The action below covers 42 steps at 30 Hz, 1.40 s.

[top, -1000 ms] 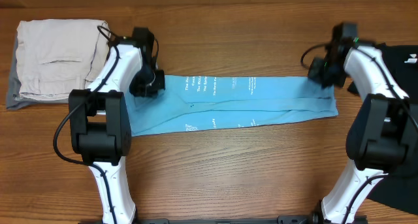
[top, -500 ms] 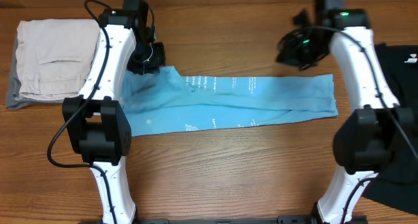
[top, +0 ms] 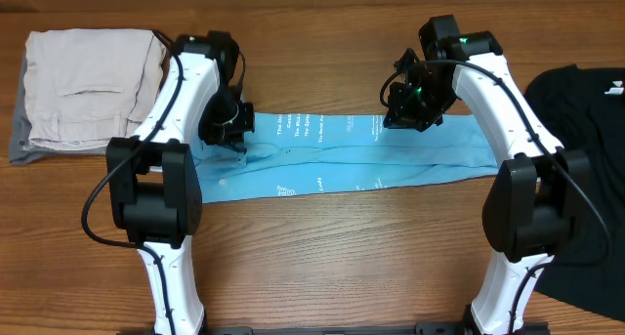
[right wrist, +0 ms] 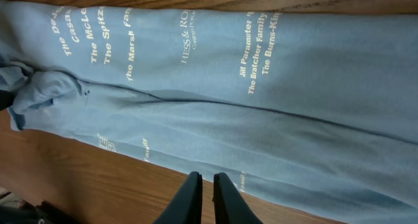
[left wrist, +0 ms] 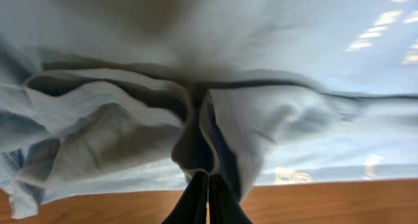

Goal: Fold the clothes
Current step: 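Move the right gripper to the strip's center and the left to its left end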

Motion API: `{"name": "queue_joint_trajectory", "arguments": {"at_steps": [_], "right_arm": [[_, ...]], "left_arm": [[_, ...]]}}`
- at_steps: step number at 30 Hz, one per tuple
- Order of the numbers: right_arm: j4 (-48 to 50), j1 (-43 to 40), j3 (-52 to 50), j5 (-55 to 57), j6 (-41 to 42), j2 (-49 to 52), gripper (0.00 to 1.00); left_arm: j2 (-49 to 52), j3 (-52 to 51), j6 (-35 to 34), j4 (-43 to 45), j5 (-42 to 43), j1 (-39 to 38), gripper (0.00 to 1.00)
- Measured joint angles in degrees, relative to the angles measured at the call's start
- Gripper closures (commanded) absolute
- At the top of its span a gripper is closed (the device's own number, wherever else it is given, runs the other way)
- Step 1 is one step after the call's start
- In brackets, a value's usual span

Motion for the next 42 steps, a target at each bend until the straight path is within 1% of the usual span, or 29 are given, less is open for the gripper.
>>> {"name": "queue_joint_trajectory", "arguments": {"at_steps": [3, 4, 5, 7, 8, 11, 13, 16, 19, 22, 24, 26, 28, 30, 33, 34, 35, 36, 37, 39, 41, 42], "right_arm": [[0.33, 0.15, -0.02, -0.22, 0.0, 0.0, 0.89], [0.81, 0.26, -0.02, -0.2, 0.02, 0.0, 0.89], [1.49, 0.44, -0.02, -0.22, 0.02, 0.0, 0.89], [2.58, 1.14, -0.02, -0.2, 0.0, 0.0, 0.88], [3.1, 1.68, -0.02, -0.2, 0.0, 0.0, 0.88], [4.61, 3.85, -0.04, -0.2, 0.04, 0.04, 0.88], [6.36, 6.03, -0.11, -0.2, 0.0, 0.15, 0.88], [8.81, 9.09, -0.13, -0.2, 0.02, 0.57, 0.87], [9.53, 11.56, -0.13, -0.15, 0.02, 1.01, 0.87], [9.51, 13.05, -0.15, -0.15, 0.0, 1.4, 0.86], [9.55, 13.86, -0.17, -0.17, -0.11, 1.42, 0.85], [10.05, 14.78, -0.17, -0.2, -0.44, 1.4, 0.77], [11.56, 15.89, -0.17, -0.22, -1.29, 1.44, 0.67], [13.66, 17.29, -0.17, -0.22, -2.84, 1.51, 0.63], [16.96, 19.67, -0.17, -0.31, -5.53, 1.9, 0.63], [18.01, 20.39, -0.17, -0.33, -6.29, 2.21, 0.63], [19.3, 21.05, -0.17, -0.42, -6.86, 2.58, 0.63], [20.68, 21.73, -0.17, -0.42, -7.5, 3.17, 0.63], [21.86, 22.29, -0.17, -0.46, -7.76, 3.74, 0.63], [23.93, 23.1, -0.17, -0.63, -8.33, 5.25, 0.63], [25.81, 23.76, -0.17, -1.31, -8.7, 7.17, 0.63], [26.4, 24.0, -0.17, -1.75, -8.79, 8.22, 0.63]], "left_arm": [[0.0, -1.6, -0.02, 1.62, -1.9, 0.02, 0.9], [0.0, -1.7, -0.02, 2.25, -2.73, 0.02, 0.87], [0.0, -1.7, -0.04, 2.93, -3.54, 0.02, 0.81], [0.0, -1.7, -0.31, 3.58, -5.14, 0.02, 0.64], [0.0, -1.7, -0.52, 3.58, -5.7, 0.02, 0.59], [0.0, -1.7, -1.11, 3.93, -6.86, 0.07, 0.35], [0.0, -1.7, -1.25, 4.5, -7.28, 0.17, 0.31], [0.0, -1.66, -1.46, 4.26, -7.58, 0.35, 0.31], [0.0, -0.57, -1.46, 0.96, -7.72, 0.46, 0.34], [0.0, 2.91, -1.46, -2.1, -8.39, 0.5, 0.33], [-0.02, 5.07, -1.46, -2.32, -8.81, 0.52, 0.32], [-0.42, 6.8, -1.49, -1.88, -8.83, 0.7, 0.3], [-1.66, 8.0, -1.64, -1.01, -8.76, 1.09, 0.29], [-3.72, 8.68, -2.16, 0.46, -8.39, 1.68, 0.27], [-8.7, 9.09, -3.65, 2.12, -7.61, 3.65, 0.21], [-10.6, 9.18, -4.33, 2.43, -7.45, 4.63, 0.16], [-12.48, 9.38, -4.9, 2.64, -7.43, 5.73, 0.1], [-14.53, 9.68, -5.86, 2.69, -7.21, 7.17, 0.0], [-16.15, 9.97, -6.36, 2.6, -7.21, 8.61, 0.0], [-18.71, 10.62, -7.63, 1.84, -6.88, 11.65, 0.11], [-20.0, 11.08, -8.55, -0.59, -6.14, 14.64, 0.24], [-20.17, 11.17, -8.5, -2.47, -5.6, 16.13, 0.35]]}}
